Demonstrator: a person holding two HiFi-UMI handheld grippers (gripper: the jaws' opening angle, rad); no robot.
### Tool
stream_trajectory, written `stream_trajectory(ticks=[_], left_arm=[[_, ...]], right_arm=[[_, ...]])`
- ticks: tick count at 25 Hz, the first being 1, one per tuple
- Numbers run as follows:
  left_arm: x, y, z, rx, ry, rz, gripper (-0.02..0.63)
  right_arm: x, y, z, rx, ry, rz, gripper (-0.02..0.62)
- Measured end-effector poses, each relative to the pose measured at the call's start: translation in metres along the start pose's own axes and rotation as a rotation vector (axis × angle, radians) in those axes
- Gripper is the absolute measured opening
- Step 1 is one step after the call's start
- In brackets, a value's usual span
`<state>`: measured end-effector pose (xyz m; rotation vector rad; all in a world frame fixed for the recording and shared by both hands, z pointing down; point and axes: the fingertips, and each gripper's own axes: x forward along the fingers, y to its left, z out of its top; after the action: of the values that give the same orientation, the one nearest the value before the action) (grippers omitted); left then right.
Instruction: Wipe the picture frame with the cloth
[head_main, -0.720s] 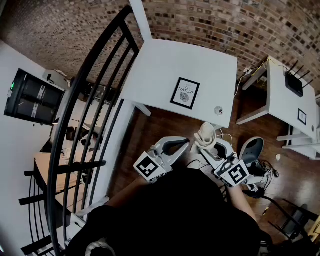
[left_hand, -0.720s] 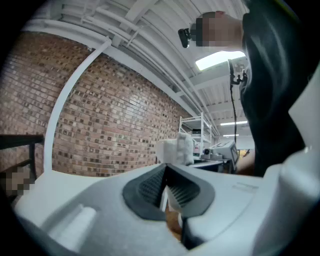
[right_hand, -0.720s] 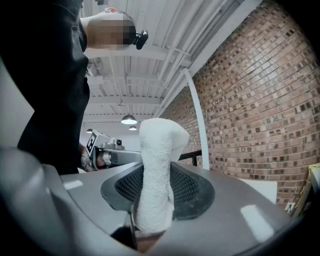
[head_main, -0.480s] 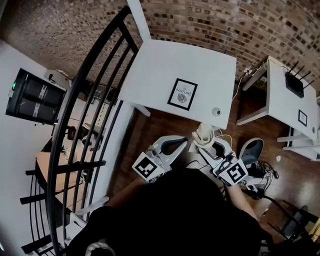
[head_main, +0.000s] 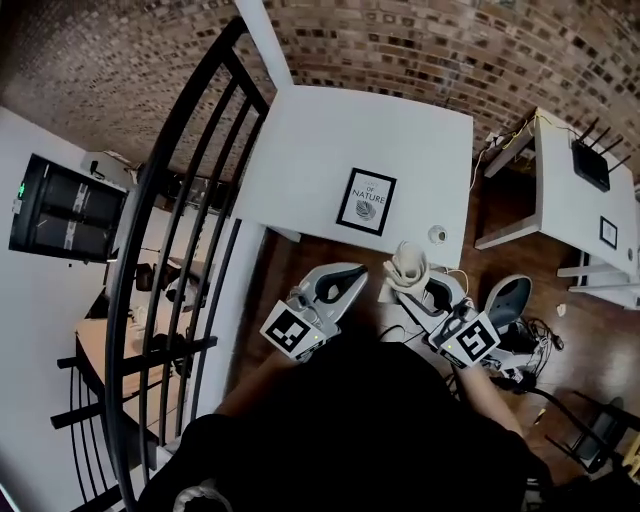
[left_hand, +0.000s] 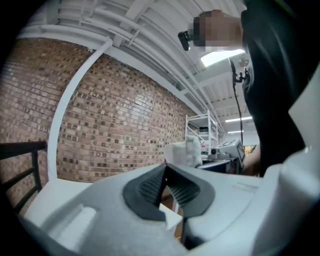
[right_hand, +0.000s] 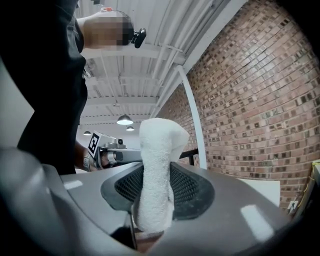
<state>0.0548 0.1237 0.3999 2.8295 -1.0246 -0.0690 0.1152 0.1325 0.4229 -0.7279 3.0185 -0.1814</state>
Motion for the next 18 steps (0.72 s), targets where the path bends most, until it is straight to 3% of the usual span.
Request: stream_trajectory(ticks=[10,18], left_arm=[[-0.012,0.103,0.001,0.022,0.038,-0.169,0.002],[0.005,0.162,0.009,0.011,0.039,-0.196,0.002]], right_arm=[[0.106,-0.037,0.007,-0.035,0.034,-0.143,0.153],[0.142,-0.061,0.009,-0.041,0.051,-0.174,0.153]])
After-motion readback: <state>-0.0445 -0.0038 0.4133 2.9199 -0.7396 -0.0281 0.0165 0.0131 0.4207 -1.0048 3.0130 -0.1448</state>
